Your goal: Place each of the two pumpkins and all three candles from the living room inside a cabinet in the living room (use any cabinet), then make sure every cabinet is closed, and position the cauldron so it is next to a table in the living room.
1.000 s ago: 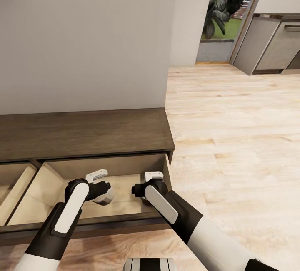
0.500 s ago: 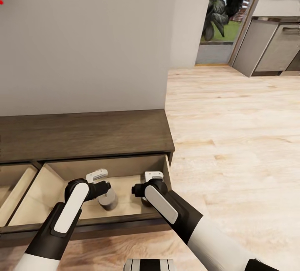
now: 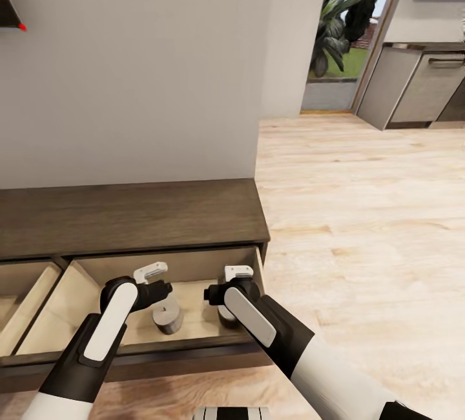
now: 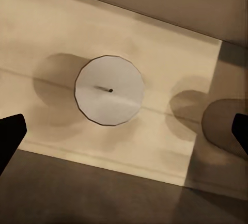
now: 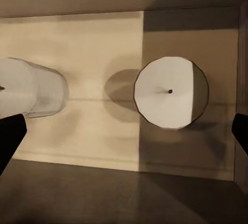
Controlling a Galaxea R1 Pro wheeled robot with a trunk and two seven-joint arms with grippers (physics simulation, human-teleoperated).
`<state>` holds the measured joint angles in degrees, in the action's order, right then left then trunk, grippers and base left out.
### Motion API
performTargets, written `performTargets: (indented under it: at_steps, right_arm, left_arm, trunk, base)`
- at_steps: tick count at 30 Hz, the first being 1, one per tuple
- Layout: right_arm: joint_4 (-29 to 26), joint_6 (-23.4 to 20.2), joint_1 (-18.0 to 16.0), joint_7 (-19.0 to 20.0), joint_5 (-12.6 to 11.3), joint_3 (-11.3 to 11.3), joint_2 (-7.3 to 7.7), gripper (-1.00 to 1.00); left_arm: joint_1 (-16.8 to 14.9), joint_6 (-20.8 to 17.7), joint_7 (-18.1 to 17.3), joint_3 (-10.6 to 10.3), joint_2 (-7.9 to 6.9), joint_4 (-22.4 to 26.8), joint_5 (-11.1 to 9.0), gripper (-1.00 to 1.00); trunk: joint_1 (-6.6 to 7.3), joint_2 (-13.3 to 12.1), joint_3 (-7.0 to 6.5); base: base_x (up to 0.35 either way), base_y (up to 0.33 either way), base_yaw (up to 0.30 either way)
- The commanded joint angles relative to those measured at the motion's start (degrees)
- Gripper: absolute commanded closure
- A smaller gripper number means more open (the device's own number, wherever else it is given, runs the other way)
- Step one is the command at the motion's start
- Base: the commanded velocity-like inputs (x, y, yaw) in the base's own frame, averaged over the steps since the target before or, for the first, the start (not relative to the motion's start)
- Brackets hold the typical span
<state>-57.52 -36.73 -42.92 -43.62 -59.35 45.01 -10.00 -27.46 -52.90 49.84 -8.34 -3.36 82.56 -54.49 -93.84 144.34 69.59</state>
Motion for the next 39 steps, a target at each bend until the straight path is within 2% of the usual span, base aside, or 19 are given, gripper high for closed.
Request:
performTargets:
  at_steps: [1,20,32,39]
  right_arm:
    - [-0.05,-0.09,-0.06,-0.50,-0.41,0.08,0.00,-1.00]
    - [-0.14,-0.07,-0.06,-0.50,-0.41,0.09,0.00,-1.00]
    - [-0.14,0.56,-0.06,-0.50,-0.34,0.11,0.00,-1.00]
    - [-0.35,4.93,-0.06,-0.39,-0.25,0.25,0.14,-1.00]
  left_arm:
    - [-0.04,-0.08,0.63,-0.11,-0.06,0.06,-0.53,-1.00]
    - [-0.05,-0.36,0.59,0.62,-0.07,0.06,-0.79,-1.00]
    - [-0.05,-0.36,0.58,0.69,-0.07,0.06,-0.79,-1.00]
    - [-0.05,-0.36,0.52,0.74,-0.15,0.13,-0.87,-1.00]
  trunk:
    - [0.03,0.00,-0.18]
    - [0.52,-0.25,-4.39]
    - [0.83,-0.41,-7.05]
    - [1.01,-0.50,-8.60]
  base:
    - [0.000,0.000,0.000]
    - [-0.113,0.000,0.000]
    - [-0.010,0.000,0.000]
    - [-0.002,0.000,0.000]
